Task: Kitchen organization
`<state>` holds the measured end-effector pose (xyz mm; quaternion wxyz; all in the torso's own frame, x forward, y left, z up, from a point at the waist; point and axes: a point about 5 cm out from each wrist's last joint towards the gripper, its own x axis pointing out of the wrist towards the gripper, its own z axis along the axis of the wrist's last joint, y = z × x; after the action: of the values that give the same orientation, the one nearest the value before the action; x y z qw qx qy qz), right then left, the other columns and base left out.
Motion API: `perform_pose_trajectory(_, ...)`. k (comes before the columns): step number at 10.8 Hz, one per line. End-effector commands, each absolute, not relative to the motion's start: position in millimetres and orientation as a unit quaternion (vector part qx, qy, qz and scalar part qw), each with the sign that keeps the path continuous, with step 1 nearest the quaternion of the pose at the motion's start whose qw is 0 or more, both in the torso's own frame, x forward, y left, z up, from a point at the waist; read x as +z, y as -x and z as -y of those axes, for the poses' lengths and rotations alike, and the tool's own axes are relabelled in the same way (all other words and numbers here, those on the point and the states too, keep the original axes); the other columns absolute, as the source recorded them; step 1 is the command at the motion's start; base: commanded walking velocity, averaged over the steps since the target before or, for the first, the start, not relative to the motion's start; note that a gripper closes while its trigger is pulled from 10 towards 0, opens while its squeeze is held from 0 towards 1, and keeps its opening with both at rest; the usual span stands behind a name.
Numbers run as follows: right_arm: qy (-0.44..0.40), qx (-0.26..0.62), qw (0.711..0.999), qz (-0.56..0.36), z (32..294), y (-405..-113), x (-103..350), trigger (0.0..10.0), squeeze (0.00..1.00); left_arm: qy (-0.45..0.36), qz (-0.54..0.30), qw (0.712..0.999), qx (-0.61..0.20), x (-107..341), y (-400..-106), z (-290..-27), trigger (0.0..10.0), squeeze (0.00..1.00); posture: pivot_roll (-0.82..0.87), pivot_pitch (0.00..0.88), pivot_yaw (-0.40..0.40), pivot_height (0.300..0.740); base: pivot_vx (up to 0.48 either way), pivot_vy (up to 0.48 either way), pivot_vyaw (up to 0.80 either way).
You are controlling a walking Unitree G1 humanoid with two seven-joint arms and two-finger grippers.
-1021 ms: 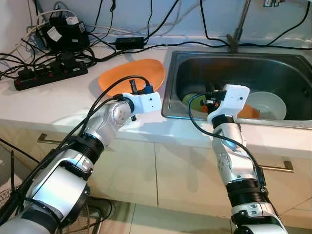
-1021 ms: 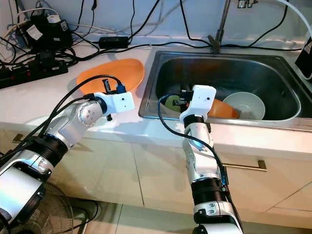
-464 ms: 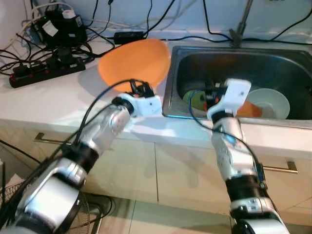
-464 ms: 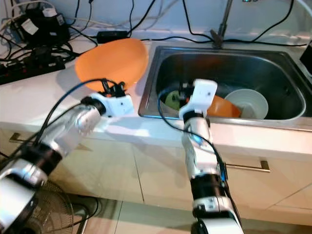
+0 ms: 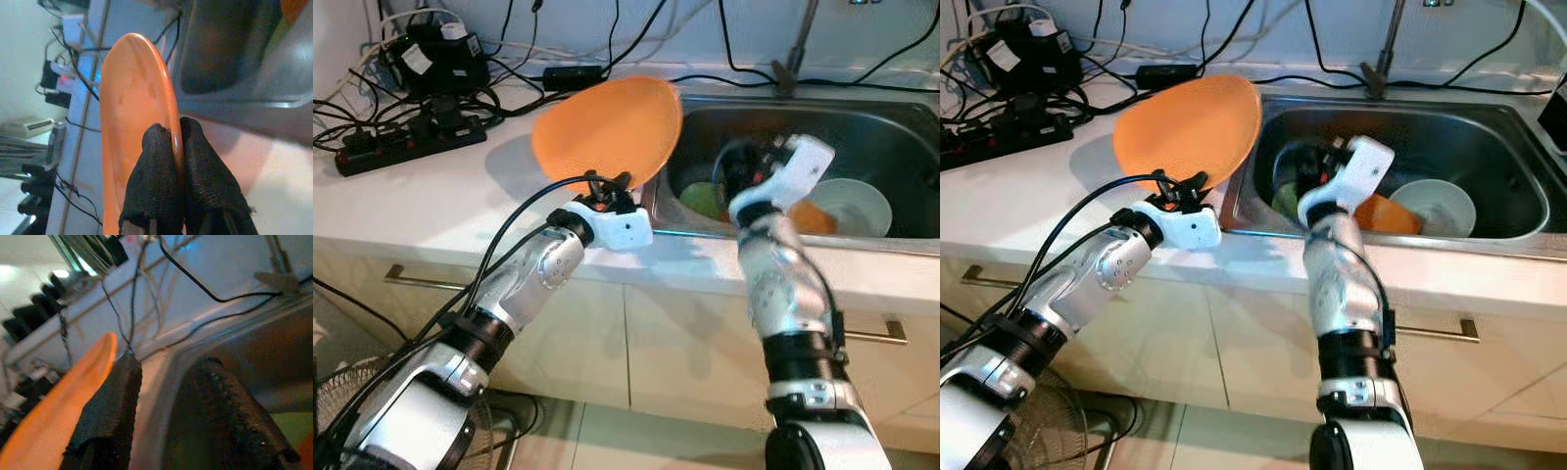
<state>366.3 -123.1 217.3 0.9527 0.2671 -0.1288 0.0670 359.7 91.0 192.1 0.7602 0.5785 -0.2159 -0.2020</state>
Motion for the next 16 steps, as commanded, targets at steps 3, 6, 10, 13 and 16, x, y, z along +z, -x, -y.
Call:
perform_pose_trajectory(3, -0.327, 0.109, 0.932, 0.112, 115, -366, 227, 10.0, 1.0, -0.574, 0.264, 0.742, -0.222, 204, -349, -79, 10.0, 0.0, 0.15, 0.02, 0.037, 0.74, 0.0, 0.0, 0.0)
perform_pose_trajectory(6, -0.336, 0.133, 0.927, 0.099, 110, -365, 228, 10.0, 0.4, -0.573, 0.268, 0.736, -0.241, 200, -344, -73, 10.0, 0.0, 0.15, 0.008, 0.034, 0.74, 0.0, 0.0, 0.0)
perform_pose_trajectory(10, -0.34, 0.123, 0.93, 0.067, 106, -366, 213, 10.0, 0.0, -0.563, 0.297, 0.737, -0.227, 207, -341, -71, 10.0, 0.0, 0.16, 0.0, 0.03, 0.74, 0.0, 0.0, 0.0)
perform_pose_trajectory(13, -0.347, 0.122, 0.928, 0.06, 102, -366, 210, 10.0, 0.0, -0.552, 0.314, 0.739, -0.222, 211, -339, -69, 10.0, 0.0, 0.16, 0.0, 0.026, 0.74, 0.0, 0.0, 0.0)
perform_pose_trajectory(16, -0.361, 0.112, 0.924, 0.061, 105, -367, 213, 10.0, 0.0, -0.563, 0.299, 0.735, -0.229, 201, -339, -73, 10.0, 0.0, 0.16, 0.0, 0.027, 0.74, 0.0, 0.0, 0.0)
